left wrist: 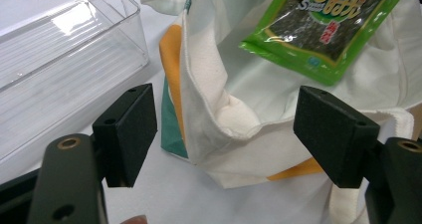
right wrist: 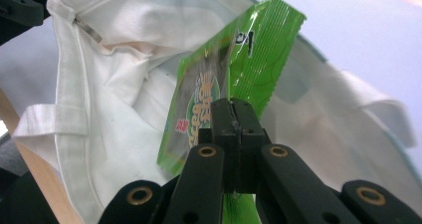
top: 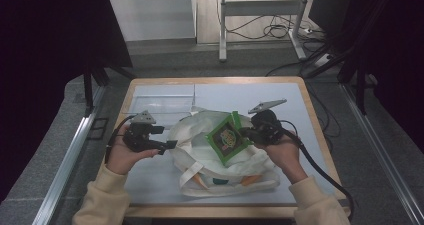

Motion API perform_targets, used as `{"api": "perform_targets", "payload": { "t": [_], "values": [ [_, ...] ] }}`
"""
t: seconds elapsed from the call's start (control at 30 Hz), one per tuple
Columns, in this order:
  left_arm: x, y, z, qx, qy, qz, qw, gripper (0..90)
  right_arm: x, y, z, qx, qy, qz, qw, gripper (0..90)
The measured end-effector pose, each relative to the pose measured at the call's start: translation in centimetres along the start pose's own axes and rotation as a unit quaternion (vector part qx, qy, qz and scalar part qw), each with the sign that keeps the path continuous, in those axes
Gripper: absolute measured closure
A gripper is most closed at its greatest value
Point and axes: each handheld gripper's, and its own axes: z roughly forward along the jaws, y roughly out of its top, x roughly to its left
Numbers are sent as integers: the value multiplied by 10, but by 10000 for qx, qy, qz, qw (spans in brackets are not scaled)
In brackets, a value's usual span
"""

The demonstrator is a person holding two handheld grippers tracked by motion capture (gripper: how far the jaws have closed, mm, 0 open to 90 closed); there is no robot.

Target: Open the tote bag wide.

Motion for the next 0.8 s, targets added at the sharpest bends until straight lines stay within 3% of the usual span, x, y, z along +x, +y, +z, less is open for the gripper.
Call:
{"api": "perform_targets", "payload": {
  "t": [0.37,0.6,0.8],
  "values": [
    [-2,1,2,1,-44,17,10000,251,-5,4,-11,-86,22,-102,9999,898],
    [-14,11,1,-86,-201,317,9993,252,-3,4,-8,-16,59,-210,9998,898],
    [-11,10,1,-79,-222,199,9995,253,-4,5,-10,-50,74,-228,9997,898]
  ]
}}
